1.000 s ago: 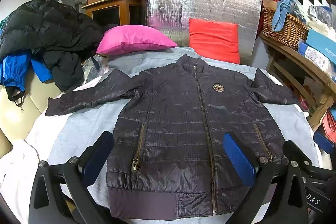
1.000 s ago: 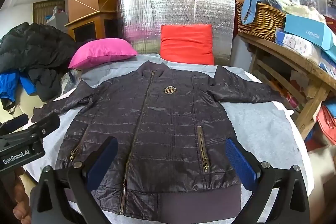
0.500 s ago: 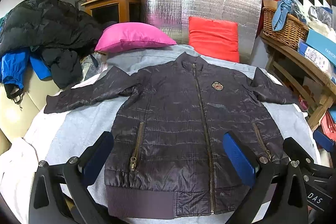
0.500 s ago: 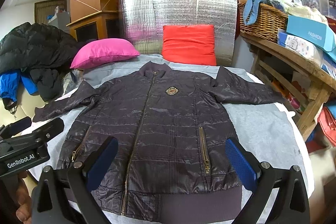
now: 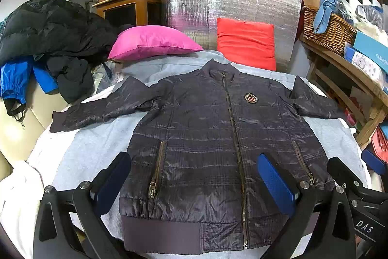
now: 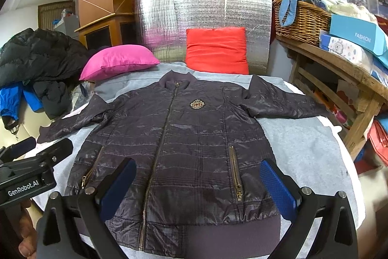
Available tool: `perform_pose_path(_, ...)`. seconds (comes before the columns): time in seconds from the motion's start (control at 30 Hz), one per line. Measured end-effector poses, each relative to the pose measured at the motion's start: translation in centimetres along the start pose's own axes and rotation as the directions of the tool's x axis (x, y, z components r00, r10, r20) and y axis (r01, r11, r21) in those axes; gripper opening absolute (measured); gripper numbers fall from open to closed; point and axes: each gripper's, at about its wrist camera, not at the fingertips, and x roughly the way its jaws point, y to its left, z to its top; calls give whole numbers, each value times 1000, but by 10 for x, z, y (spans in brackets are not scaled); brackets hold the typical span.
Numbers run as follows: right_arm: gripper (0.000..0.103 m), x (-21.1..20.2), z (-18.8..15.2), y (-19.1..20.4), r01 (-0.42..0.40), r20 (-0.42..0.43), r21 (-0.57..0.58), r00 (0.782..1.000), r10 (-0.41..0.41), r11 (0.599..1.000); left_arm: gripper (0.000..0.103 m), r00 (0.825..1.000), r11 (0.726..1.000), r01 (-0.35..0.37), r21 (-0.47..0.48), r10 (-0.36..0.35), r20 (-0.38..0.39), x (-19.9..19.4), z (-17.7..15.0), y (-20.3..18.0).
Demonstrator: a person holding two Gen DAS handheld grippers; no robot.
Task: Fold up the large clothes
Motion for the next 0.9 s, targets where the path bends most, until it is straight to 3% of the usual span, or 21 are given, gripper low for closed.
perform_pose_path(0.9,103,1,8,1,1,11,-11,1000,0,1000,103,1000,1000,-1,2,1,7,2,2,-2)
